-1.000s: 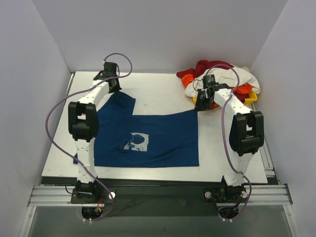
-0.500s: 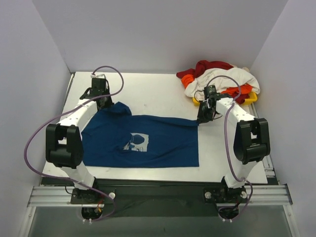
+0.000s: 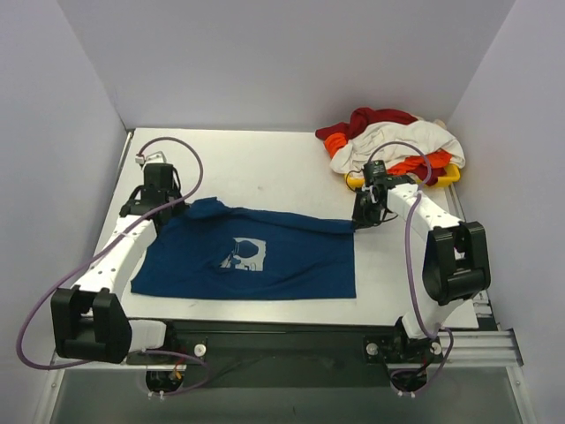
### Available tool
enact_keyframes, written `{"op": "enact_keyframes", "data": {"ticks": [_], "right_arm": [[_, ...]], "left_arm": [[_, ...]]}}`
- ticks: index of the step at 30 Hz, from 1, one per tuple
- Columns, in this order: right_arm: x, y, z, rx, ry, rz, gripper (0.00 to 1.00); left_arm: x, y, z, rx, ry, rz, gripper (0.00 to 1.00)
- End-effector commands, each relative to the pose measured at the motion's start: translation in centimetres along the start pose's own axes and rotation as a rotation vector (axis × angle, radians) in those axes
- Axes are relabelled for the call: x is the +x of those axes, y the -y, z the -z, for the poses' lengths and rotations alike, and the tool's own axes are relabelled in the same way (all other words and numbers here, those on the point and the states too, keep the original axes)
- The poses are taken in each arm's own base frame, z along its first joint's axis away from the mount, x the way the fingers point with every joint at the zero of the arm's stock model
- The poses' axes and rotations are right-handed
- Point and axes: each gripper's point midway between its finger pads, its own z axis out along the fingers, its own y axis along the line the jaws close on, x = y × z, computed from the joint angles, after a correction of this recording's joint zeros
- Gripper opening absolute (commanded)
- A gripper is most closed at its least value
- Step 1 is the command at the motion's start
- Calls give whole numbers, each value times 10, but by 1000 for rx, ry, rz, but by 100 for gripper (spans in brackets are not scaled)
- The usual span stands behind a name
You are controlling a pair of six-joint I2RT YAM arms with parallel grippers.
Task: Fold and stack the t-shirts
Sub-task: Fold the other side of the tshirt into a rectangle
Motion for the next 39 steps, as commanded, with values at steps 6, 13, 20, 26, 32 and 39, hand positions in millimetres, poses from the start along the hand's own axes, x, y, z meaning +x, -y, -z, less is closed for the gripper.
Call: {"op": "enact_keyframes", "data": {"ticks": [6,13,20,26,32,39], "right_arm": [[14,6,13,22,5,-21,0],[19,3,19,4,7,-36,0],[30,7,23,6,-5,-43,0],[42,12,26,11,-20,-51,0],[53,14,21,22,-46,-50,0],[70,14,16,49,-78,-39,8]], "left_arm": [[1,-45,45,-103,91,118,0],[11,-60,71,-118,104,156,0],[15,-72,89,-147,117,188,0],[17,-81,104,-160,141,228,0],[26,-90,114,-182,148,257,0],[52,-93,117,-167,91,276,0]]}}
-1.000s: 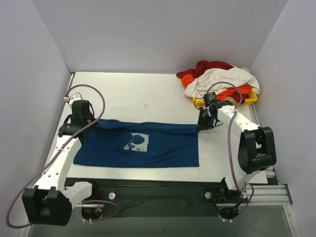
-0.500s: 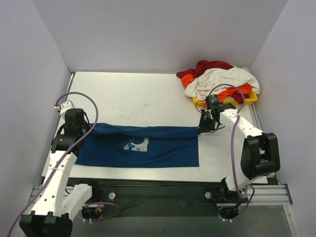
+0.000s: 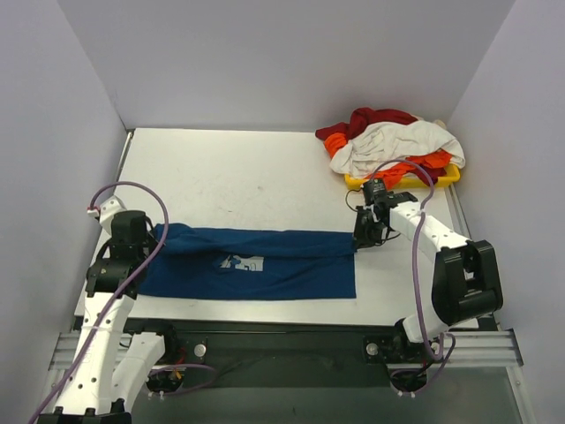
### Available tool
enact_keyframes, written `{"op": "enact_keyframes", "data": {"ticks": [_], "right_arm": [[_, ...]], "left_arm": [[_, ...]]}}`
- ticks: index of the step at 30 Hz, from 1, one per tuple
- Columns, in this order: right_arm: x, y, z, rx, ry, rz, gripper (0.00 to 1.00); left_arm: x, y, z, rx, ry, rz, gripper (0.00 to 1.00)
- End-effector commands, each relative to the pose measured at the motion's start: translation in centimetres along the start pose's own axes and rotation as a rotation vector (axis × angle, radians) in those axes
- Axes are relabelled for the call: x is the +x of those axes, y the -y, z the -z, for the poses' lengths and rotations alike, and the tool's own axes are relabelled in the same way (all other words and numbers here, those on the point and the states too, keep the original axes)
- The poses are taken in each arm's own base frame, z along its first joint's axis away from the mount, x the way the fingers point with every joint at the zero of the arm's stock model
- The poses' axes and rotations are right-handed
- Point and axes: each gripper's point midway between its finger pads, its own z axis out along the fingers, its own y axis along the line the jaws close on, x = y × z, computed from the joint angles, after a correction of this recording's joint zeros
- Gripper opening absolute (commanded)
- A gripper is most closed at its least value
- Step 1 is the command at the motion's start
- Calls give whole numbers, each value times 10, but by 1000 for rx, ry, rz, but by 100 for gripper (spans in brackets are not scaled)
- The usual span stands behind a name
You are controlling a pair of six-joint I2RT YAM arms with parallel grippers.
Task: Fold and stack the t-shirts
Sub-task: Fold the other side of the tshirt into a rectangle
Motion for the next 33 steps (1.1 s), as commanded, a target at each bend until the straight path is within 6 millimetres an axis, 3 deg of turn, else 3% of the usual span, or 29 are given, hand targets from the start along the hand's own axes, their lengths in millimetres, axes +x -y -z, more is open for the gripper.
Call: {"op": "enact_keyframes", "data": {"ticks": [1,2,5,8,12,16,20,27,33], "right_arm": [[16,5,6,33,-25,-8,14],[19,4,8,36,-27,-3,28],[19,-4,19,45,3,30,42],[9,-19,30,16,45,59,46],[-5,-42,37,-7,91,108,47],[-16,-50,27,-11,90,128,47],[-20,-56,4,-17,66,151,47],[6,-55,-25,-28,-51,152,44],[26,-57,-15,-69,-76,142,44]], "left_arm": [[14,-8,3,-10,-38,28,0],[18,-6,3,7,-53,34,0],[32,-8,2,14,-94,38,0],[33,-7,3,19,-99,37,0],[36,-6,1,15,-117,28,0],[38,-6,-1,12,-129,22,0],[40,-4,-3,14,-139,18,0],[46,-1,-10,21,-161,16,0],[50,-1,-13,17,-176,11,0]]}}
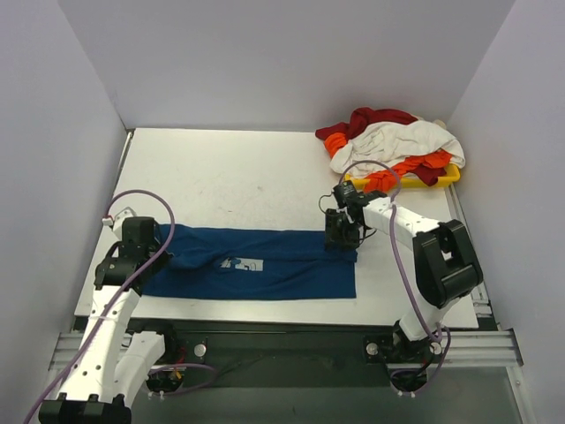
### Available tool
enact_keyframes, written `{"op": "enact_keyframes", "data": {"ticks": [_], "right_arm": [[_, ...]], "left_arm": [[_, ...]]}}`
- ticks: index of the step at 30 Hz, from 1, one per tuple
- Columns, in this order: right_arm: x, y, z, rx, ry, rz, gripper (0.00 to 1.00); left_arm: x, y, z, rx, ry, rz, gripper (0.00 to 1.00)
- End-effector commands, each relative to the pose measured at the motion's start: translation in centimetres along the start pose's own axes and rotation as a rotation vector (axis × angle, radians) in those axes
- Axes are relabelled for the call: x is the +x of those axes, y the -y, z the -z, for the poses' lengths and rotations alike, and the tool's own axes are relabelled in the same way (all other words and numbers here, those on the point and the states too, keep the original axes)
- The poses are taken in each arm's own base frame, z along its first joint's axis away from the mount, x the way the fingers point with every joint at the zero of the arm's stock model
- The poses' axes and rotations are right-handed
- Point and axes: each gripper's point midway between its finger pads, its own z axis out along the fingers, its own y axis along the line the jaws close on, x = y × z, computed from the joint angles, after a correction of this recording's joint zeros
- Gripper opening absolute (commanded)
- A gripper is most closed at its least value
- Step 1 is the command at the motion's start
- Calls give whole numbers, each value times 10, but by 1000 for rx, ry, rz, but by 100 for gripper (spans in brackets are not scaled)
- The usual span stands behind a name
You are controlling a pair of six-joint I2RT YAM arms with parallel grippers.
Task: Fold and stack the t-shirts
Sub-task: Fold the other side of the tshirt into a rectangle
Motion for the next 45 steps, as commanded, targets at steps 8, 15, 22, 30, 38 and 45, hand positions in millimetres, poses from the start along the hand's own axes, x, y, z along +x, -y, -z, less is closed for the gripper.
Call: {"op": "enact_keyframes", "data": {"ticks": [8,15,22,30,38,45], "right_arm": [[37,-8,20,-43,-56,2,44],[43,1,4,10,-107,15,43],[44,12,-13,76,-144,26,41],[45,42,-18,160,-155,-81,39],[35,83,-8,220,-132,-198,39],[25,114,3,266,-110,-254,39]], "left_arm": [[-2,9,-8,27,3,12,0],[6,11,-24,26,-22,8,0],[18,14,-48,28,-54,11,0],[38,33,-88,71,-141,-42,0],[35,101,-89,289,-165,-112,0],[56,141,-71,437,-218,-169,0]]}}
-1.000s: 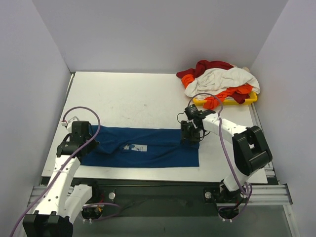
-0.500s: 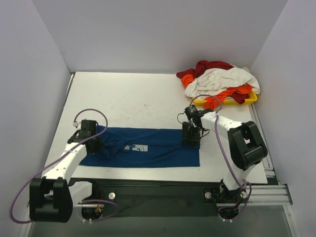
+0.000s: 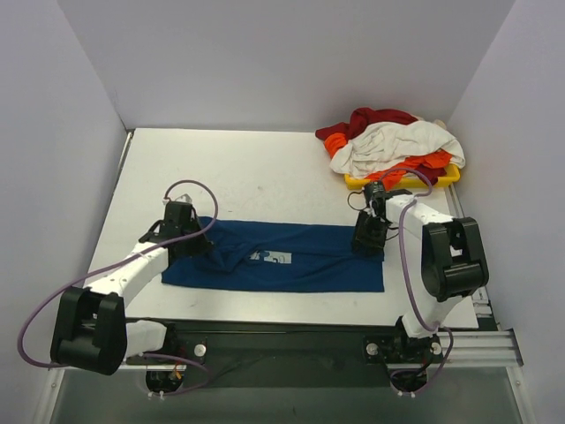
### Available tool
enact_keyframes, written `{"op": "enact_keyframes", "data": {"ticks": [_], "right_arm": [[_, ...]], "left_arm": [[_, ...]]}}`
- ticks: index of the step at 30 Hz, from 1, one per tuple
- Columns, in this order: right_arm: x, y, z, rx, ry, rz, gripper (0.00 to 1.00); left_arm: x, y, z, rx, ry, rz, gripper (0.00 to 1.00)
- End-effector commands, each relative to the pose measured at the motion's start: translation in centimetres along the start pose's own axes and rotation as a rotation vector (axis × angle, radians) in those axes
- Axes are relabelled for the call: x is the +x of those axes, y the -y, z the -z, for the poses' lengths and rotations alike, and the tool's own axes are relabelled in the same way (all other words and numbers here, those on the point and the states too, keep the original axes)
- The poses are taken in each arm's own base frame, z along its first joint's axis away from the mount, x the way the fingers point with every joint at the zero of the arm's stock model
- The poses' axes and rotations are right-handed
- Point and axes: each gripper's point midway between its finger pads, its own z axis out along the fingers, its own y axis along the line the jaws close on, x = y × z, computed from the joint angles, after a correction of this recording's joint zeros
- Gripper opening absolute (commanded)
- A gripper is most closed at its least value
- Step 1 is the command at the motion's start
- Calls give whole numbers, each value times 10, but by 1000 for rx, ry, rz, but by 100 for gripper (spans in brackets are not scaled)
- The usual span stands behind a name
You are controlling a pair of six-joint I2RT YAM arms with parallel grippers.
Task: Fold and stack the t-shirts
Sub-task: Fold the other side of the tshirt into a rectangle
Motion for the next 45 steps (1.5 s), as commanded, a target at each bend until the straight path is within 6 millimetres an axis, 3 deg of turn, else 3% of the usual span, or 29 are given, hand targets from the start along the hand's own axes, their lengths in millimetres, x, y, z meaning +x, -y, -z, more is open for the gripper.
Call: {"op": "enact_keyframes", "data": {"ticks": [1,8,9,11,12,15,16,18,20,22,23,24,25,27,28,30,32,36,40,45], "right_arm": [[6,41,2,138,-15,2,39],[-9,34,22,91,43,18,41],[-8,28,27,67,45,25,42],[-13,17,36,36,73,38,42],[-14,11,41,22,85,50,43],[-15,-25,55,-27,127,140,44],[-7,-44,58,-50,127,197,44],[-8,-77,68,-100,150,244,44],[6,-114,75,-156,150,324,44],[5,-153,84,-206,174,389,44],[16,-173,87,-232,172,441,44],[22,-187,78,-235,151,465,44],[19,-211,89,-290,172,482,44],[37,-241,83,-340,128,534,43],[35,-256,90,-371,142,548,43],[49,-276,83,-404,108,583,43],[54,-293,86,-446,94,590,44],[73,-315,74,-487,51,625,48],[88,-324,67,-503,19,660,49],[99,-329,61,-513,-6,689,50]], "left_arm": [[-15,41,8,134,44,-44,0],[0,35,34,113,7,-69,3],[4,35,39,116,-9,-71,15],[10,33,53,119,-31,-79,27],[12,34,59,132,-36,-80,38],[10,35,81,146,-19,-83,53],[14,29,84,121,-35,-80,58],[9,23,87,78,-20,-72,60],[8,15,85,42,-17,-39,60],[2,4,77,5,3,7,59],[-2,3,73,5,14,33,60],[-1,-2,66,-1,11,52,60],[-13,5,61,33,53,69,60],[-24,3,49,43,64,116,60],[-35,6,46,54,86,125,60],[-44,2,40,40,87,129,60],[-47,-4,30,21,77,119,61],[-57,-19,12,3,76,141,64],[-76,-26,2,21,108,176,66],[-80,-26,-10,54,84,208,66]]}}
